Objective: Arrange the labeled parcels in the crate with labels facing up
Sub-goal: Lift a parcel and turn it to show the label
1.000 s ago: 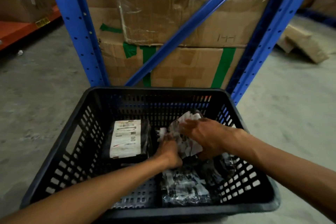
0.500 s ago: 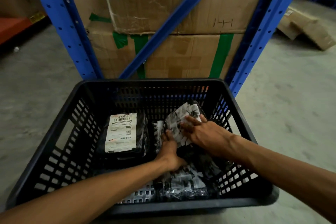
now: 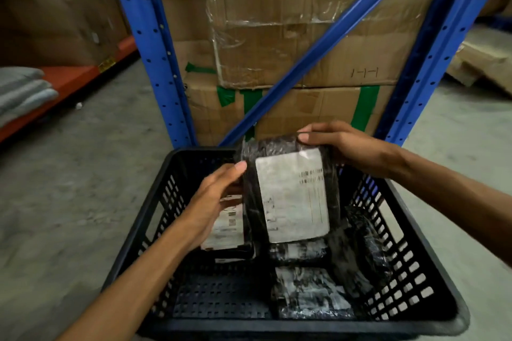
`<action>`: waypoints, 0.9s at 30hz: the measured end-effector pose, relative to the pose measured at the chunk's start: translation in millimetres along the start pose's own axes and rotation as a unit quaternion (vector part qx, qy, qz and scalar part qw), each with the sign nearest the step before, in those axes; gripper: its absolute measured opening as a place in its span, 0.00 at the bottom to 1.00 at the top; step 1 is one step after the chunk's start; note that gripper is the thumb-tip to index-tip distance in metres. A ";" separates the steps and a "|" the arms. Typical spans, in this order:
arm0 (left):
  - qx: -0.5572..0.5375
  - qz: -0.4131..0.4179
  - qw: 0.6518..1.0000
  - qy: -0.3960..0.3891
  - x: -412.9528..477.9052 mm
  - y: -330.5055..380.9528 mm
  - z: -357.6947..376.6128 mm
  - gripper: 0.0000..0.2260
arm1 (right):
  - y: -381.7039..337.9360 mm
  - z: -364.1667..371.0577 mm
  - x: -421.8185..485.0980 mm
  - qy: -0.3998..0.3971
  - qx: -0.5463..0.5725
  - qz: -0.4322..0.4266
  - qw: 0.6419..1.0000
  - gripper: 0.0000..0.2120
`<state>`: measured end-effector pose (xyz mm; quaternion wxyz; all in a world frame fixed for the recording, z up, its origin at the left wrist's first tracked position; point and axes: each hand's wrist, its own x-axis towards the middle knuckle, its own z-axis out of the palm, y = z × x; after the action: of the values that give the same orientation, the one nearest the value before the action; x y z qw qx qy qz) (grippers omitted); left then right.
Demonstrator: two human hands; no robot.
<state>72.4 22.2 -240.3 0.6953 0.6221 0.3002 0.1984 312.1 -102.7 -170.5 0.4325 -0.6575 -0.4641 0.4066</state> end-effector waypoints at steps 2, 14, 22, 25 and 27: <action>-0.006 0.011 1.000 0.013 -7.5 -3.7 -0.1 0.18 | 1.4 14.3 12.9 0.033 0.136 0.047 0.989 0.20; -0.133 -0.086 0.958 0.237 -8.1 -31.2 -26.2 0.19 | 35.3 124.2 35.7 0.110 0.221 0.057 0.967 0.23; -0.030 -0.105 0.966 0.233 4.2 -36.9 -44.7 0.16 | 73.0 155.2 54.5 0.070 0.212 0.068 0.972 0.23; 0.089 -0.138 0.961 0.224 17.6 -51.4 -53.5 0.19 | 94.9 161.5 64.4 0.067 0.175 0.083 0.979 0.28; 0.190 -0.197 0.943 0.190 27.9 -62.8 -59.3 0.24 | 105.6 166.3 71.4 0.045 0.122 0.087 0.988 0.32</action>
<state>47.5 75.3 -309.6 0.5195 0.6220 0.5753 0.1113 200.8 -22.9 -329.0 0.4932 -0.6554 -0.3321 0.4658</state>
